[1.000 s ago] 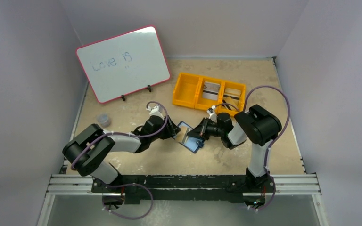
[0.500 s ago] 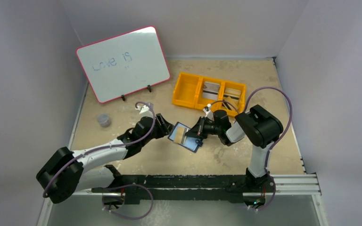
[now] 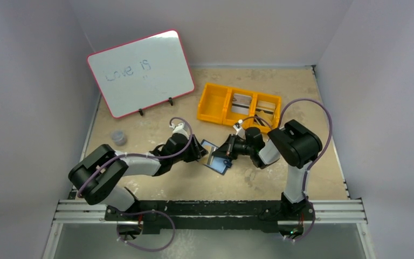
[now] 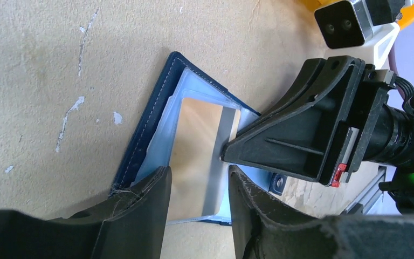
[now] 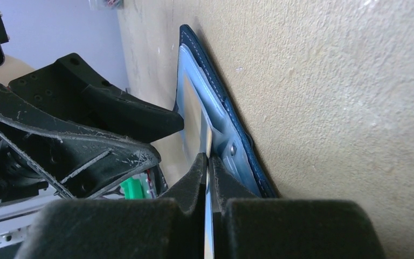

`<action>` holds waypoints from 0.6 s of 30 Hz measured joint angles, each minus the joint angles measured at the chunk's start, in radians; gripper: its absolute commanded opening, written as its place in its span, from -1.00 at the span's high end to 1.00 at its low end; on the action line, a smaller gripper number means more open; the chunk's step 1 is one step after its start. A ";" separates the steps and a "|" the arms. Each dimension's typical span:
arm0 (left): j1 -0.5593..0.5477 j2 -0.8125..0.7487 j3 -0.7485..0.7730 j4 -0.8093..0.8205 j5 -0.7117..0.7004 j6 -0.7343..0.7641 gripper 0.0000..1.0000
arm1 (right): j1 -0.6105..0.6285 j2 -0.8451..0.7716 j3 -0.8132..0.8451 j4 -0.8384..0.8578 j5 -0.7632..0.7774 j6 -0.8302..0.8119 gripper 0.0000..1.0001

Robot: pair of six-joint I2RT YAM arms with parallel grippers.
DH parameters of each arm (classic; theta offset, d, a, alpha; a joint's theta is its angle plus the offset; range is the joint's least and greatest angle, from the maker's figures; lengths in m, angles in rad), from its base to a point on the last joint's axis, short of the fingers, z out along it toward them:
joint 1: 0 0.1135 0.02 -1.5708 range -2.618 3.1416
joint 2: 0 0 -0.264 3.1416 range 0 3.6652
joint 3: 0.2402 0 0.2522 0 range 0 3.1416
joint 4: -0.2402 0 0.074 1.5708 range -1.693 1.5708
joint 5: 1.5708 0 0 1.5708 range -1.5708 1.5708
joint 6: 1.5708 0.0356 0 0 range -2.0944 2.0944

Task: Take the credit cards out of the card holder
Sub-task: Remove the credit card from the card holder.

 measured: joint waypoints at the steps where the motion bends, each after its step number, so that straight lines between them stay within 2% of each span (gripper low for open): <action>1: 0.001 0.003 0.000 0.005 0.001 -0.003 0.14 | 0.000 0.000 -0.001 0.001 0.000 0.001 1.00; 4: 0.001 0.010 -0.005 0.022 0.003 -0.030 0.15 | -0.003 0.000 -0.004 0.006 0.000 0.007 1.00; 7: 0.002 0.013 -0.007 0.025 -0.002 -0.055 0.11 | -0.003 0.021 -0.032 0.085 0.000 0.049 1.00; 13: -0.001 -0.007 -0.029 0.031 -0.032 -0.110 0.08 | -0.013 0.181 -0.140 0.546 -0.007 0.200 1.00; 18: -0.002 -0.050 -0.035 -0.025 -0.075 -0.115 0.06 | -0.042 0.247 -0.136 0.565 -0.012 0.359 1.00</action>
